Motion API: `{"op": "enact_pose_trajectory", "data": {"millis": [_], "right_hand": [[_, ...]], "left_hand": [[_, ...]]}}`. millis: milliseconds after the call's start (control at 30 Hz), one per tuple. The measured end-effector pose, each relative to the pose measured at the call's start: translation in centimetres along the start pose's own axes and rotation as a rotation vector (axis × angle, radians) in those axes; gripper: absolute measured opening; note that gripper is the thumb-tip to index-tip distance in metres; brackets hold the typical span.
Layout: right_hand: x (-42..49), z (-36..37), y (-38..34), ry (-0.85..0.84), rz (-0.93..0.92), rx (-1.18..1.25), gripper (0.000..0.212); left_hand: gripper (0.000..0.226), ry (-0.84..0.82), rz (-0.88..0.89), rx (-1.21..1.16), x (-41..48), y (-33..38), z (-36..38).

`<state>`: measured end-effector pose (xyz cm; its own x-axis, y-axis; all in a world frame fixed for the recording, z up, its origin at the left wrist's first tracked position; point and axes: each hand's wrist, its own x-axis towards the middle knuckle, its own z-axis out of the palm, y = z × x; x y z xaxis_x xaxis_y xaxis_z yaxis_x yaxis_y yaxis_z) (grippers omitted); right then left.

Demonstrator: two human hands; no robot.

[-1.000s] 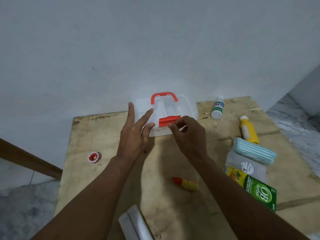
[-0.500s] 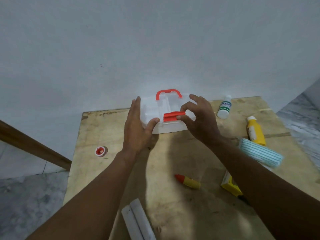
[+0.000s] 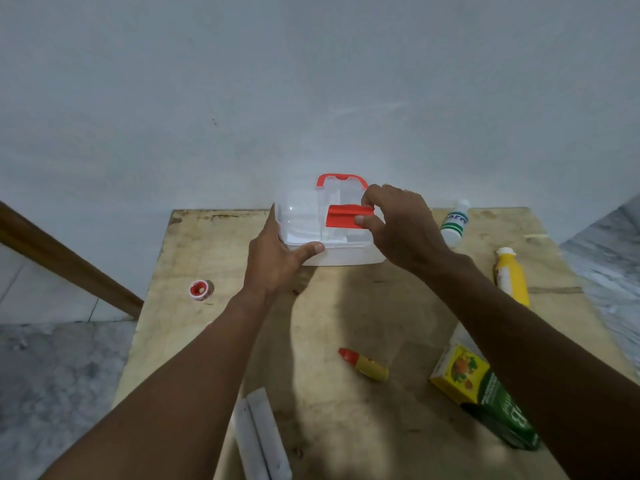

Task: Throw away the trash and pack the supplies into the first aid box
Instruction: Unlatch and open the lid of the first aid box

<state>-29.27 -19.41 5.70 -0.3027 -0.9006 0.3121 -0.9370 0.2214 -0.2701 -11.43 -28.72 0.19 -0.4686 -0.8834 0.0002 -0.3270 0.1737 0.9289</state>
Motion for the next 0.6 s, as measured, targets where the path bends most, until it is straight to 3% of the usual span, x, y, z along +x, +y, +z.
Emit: {"op": "enact_pose_trajectory", "data": {"millis": [167, 333, 500, 600], "right_hand": [[1.3, -3.3, 0.2, -0.182, 0.056, 0.058, 0.015], [2.4, -6.5, -0.8, -0.395, 0.099, 0.051, 0.014], [4.8, -8.6, -1.4, -0.518, 0.107, 0.036, 0.020], [5.8, -9.3, -1.5, -0.436, 0.137, 0.099, 0.019]], "left_hand": [[0.074, -0.031, -0.015, 0.043, -0.1, -0.1, -0.4], [0.098, -0.060, -0.041, 0.036, -1.2, 0.1, -0.8], [0.076, -0.085, -0.020, 0.060, -2.4, 0.2, -1.3], [0.069, -0.068, -0.024, 0.029, -3.4, 0.1, -1.5]]}}
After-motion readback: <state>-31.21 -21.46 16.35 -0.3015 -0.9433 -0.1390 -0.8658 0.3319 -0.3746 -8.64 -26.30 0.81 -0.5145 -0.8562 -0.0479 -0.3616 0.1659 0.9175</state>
